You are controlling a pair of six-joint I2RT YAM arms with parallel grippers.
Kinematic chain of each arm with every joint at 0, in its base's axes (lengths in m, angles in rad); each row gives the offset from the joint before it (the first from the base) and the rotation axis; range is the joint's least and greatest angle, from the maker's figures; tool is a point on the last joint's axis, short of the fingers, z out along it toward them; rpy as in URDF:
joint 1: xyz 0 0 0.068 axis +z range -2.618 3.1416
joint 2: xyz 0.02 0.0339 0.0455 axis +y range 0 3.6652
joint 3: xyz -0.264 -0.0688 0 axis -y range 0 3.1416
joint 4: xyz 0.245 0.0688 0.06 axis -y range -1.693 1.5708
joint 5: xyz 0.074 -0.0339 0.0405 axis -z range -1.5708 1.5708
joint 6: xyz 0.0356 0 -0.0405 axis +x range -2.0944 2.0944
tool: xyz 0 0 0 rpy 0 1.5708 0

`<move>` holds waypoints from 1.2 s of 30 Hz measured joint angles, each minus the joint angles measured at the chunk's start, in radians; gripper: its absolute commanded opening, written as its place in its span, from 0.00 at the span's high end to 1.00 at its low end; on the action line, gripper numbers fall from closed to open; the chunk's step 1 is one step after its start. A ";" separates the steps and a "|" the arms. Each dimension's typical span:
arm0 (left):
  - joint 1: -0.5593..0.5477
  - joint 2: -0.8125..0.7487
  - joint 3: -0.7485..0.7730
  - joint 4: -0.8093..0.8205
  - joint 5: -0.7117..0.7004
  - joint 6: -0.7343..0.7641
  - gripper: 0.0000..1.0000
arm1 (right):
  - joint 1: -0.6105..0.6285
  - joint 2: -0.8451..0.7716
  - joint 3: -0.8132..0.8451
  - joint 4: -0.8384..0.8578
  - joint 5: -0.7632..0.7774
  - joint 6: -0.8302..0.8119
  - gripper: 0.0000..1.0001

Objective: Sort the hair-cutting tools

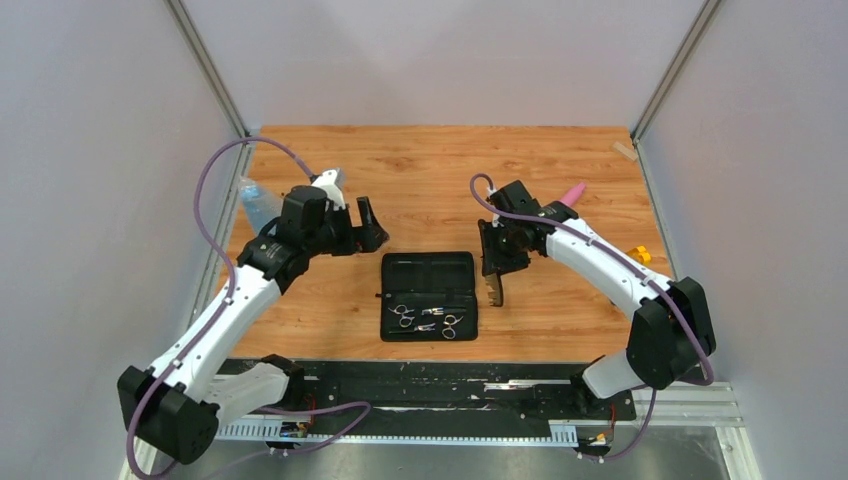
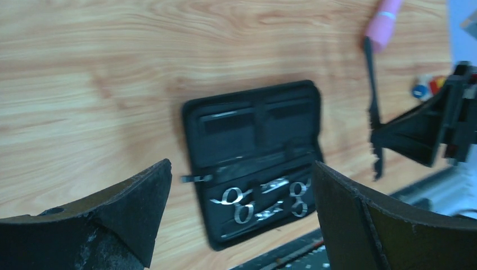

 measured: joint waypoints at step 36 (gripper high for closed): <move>-0.049 0.575 0.119 0.534 0.434 -0.465 1.00 | 0.242 0.058 0.172 0.120 -0.050 -0.043 0.63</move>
